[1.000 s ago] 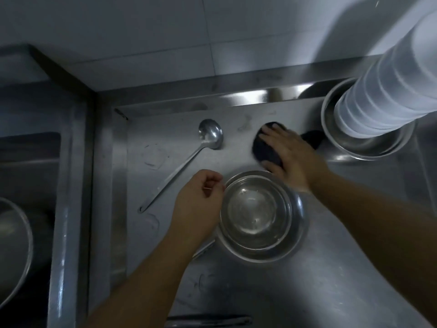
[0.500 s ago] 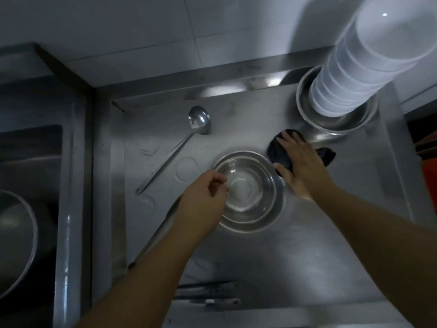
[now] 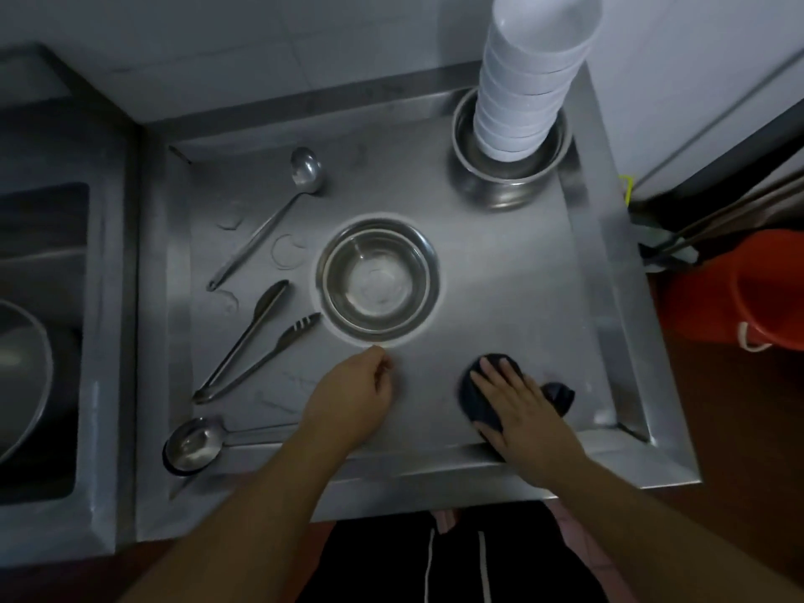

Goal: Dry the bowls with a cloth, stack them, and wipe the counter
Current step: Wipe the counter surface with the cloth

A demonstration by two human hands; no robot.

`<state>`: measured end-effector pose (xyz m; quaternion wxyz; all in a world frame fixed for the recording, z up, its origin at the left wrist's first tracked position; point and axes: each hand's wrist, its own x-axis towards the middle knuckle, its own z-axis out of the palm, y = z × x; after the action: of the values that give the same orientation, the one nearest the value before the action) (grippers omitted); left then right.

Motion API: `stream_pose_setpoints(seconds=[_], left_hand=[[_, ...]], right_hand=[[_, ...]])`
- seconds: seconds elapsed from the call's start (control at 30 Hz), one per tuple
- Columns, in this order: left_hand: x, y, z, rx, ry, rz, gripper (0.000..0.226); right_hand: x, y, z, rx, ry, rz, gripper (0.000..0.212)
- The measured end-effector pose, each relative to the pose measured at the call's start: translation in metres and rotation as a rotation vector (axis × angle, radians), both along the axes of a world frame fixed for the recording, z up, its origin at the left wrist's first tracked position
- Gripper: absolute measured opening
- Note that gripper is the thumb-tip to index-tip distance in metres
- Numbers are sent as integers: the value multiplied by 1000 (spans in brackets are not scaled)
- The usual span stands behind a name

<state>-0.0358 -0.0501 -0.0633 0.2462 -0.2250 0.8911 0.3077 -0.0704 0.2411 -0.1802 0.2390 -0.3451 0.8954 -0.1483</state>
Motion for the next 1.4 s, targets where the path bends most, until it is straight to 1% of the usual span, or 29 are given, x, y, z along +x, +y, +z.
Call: stream_pose_setpoints(seconds=[0.07,0.23,0.37,0.47,0.53,0.6,0.7,0.83,1.0,1.23,1.3,1.4], left_hand=[[15,5,4,-25,-31,-12,21],[66,9,11,-63,-116,18,19],[107,4,15,-71,-167,137,18],[130,-11,16,-4,-222,277,20],[141,-26,17,41,-245,360,22],[150,-44,14,67,-262,396,23],[163,-73,9,93,-265,425,21],[180,-106,4,104,-268,458,20],[194,-137,-2,70,-248,417,9],[219,-171,-1,32,-224,296,17],[231,-180,3,-15,-222,245,20],[247,-194,8,-92,-211,200,19]], right_hand=[[6,14,7,47,-36,17,71],[6,35,27,164,-84,-41,72],[5,29,50,267,-74,-48,77],[10,2,70,276,-40,-75,74],[15,-21,83,229,16,-62,64],[22,-48,89,190,55,-40,54],[35,-92,93,246,12,-6,45],[59,-150,88,277,-55,31,41],[81,-207,84,238,-62,37,37],[105,-287,73,232,-25,235,25],[110,-307,69,241,-17,275,26],[114,-324,61,304,-9,308,33]])
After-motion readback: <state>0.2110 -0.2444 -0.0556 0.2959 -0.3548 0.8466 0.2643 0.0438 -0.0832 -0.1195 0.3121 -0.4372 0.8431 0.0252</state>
